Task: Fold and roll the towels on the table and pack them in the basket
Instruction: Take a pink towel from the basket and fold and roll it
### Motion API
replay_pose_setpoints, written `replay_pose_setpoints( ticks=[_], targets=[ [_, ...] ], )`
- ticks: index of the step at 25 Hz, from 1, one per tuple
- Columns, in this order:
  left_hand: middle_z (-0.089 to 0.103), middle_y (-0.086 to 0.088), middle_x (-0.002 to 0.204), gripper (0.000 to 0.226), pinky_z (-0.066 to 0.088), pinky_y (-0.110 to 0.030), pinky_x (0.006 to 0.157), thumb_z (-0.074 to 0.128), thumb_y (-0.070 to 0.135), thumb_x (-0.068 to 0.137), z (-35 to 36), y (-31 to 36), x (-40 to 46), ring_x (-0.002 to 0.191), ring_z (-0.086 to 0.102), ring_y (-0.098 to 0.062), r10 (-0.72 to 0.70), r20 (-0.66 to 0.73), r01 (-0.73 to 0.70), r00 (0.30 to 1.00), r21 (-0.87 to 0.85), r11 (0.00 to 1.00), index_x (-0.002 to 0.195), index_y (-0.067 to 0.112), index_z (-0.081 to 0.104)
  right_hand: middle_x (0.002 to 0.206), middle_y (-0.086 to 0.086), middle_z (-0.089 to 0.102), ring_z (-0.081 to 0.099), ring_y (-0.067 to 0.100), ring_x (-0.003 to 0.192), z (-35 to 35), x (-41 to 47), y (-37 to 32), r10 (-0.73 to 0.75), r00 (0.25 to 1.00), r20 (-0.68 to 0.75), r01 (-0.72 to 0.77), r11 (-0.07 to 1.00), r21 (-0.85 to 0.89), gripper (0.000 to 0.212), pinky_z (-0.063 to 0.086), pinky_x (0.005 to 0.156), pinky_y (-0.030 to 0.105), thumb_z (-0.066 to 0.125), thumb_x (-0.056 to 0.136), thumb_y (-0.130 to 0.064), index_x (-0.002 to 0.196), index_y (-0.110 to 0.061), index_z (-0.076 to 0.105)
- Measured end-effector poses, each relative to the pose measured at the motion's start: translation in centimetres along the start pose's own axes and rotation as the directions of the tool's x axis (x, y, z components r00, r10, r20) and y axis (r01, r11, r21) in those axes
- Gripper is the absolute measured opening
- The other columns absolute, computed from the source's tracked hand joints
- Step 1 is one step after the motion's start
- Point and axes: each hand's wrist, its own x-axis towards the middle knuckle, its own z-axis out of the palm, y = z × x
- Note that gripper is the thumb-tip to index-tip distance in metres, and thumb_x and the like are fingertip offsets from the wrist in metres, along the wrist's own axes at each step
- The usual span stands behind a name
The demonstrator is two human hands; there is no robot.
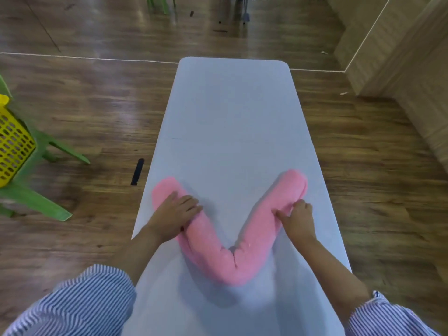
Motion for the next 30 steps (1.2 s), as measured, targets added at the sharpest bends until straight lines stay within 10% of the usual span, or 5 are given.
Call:
replay_pose_setpoints(
  ticks=[5,10,18,26,30],
  targets=[
    [0.069,-0.004,0.099,0.055,0.049,-0.052,0.088,0.078,0.005,0.049,-0.8,-1.0,0.8,0.091,0.066,-0.024,0.029,-0.047,-0.026,0.998,0.050,0.998,0.103,0.013,0.071,0.078,0.000,0.052,0.053,0.027,0.084,1.4,0.6,-1.8,0.117,0.975,0.187,-0.157,0.964,0.216,0.029,0.040,0.070,0.030,0.059,0.086,-0.031,0.091,-0.006,0.046],
    [0.066,-0.007,0.118,0.070,0.039,-0.058,0.100,0.077,0.009,0.052,-1.3,0.3,2.1,0.107,0.064,-0.025,0.014,-0.079,-0.012,0.997,0.023,1.000,0.120,0.010,0.064,0.144,-0.004,0.039,0.039,0.019,0.131,4.6,0.3,-4.4,-0.083,0.837,0.540,-0.014,0.985,0.172,0.059,0.029,0.107,0.028,0.053,0.090,-0.030,0.145,-0.024,0.030],
    [0.056,-0.009,0.135,0.102,0.035,-0.061,0.104,0.077,0.049,0.043,-1.1,0.7,0.6,0.126,0.052,-0.024,0.051,0.081,-0.052,0.995,0.011,0.999,0.132,0.007,0.052,0.139,-0.012,0.047,0.044,0.009,0.125,7.6,-2.3,-6.2,-0.220,0.646,0.731,0.052,0.968,0.246,0.068,0.032,0.110,0.034,0.062,0.071,-0.040,0.136,-0.035,0.043],
    [0.051,-0.002,0.132,0.077,0.007,-0.056,0.116,0.063,0.051,0.061,-1.4,2.6,0.9,0.129,0.043,-0.022,-0.056,0.217,0.039,0.975,0.082,0.996,0.128,0.015,0.049,0.104,-0.001,0.058,0.057,0.017,0.089,4.7,-5.0,-6.3,-0.119,0.684,0.720,0.385,0.897,-0.217,0.063,0.049,0.073,0.028,0.078,0.059,-0.045,0.111,-0.019,0.052],
    [0.064,0.003,0.085,0.065,0.014,-0.052,0.113,0.064,0.047,0.043,-2.0,2.7,-0.4,0.081,0.064,-0.019,-0.092,0.042,0.094,0.995,-0.041,0.995,0.100,0.014,0.060,0.104,0.007,0.059,0.057,0.024,0.093,4.7,-6.5,-5.6,-0.201,0.816,0.542,0.354,0.915,-0.193,0.053,0.041,0.066,0.027,0.069,0.063,-0.040,0.106,-0.015,0.051]
  ],
)
